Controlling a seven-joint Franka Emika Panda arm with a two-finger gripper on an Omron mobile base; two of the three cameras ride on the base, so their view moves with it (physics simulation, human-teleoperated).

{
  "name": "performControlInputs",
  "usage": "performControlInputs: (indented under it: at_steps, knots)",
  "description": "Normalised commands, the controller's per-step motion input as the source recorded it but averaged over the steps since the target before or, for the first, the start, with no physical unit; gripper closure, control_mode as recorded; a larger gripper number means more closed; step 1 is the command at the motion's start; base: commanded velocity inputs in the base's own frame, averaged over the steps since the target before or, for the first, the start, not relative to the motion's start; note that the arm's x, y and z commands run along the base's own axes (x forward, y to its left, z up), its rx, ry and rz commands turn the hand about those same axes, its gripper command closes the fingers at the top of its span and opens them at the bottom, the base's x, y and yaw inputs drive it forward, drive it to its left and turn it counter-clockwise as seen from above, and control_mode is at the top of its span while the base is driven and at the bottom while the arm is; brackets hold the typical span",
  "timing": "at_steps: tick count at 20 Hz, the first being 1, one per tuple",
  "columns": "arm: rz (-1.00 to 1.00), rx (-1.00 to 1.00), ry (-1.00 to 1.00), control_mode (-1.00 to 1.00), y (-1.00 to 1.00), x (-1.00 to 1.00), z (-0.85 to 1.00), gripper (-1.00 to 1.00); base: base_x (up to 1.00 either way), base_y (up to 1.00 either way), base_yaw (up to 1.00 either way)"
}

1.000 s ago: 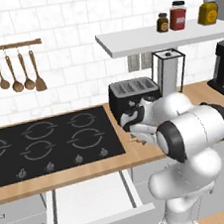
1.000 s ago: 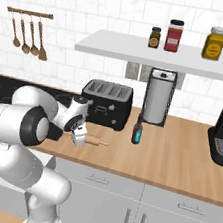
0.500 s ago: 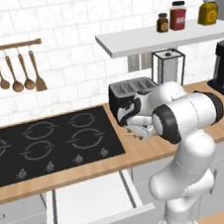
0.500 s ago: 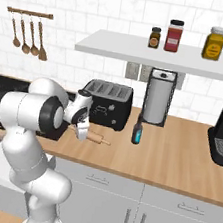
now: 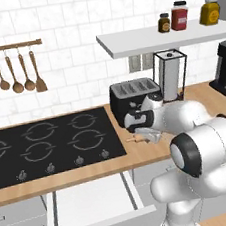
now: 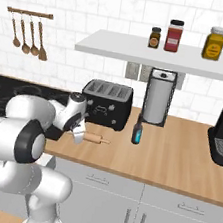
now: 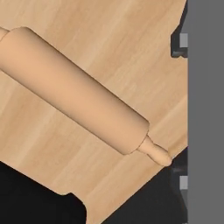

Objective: Pick the rolling pin from the drawer and place it on the counter.

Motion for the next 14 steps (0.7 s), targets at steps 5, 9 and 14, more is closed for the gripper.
performControlInputs:
  at_steps: [5, 9, 14]
  knots:
    - [0.0, 0.0, -0.16, -1.0, 0.0, -0.68, 0.77, -1.0, 0.0, 0.0, 0.0]
    - [0.01, 0.0, -0.21, -1.0, 0.0, -0.67, 0.78, -1.0, 0.0, 0.0, 0.0]
    - [0.0, 0.0, -0.14, -1.0, 0.0, -0.55, 0.54, -1.0, 0.0, 0.0, 0.0]
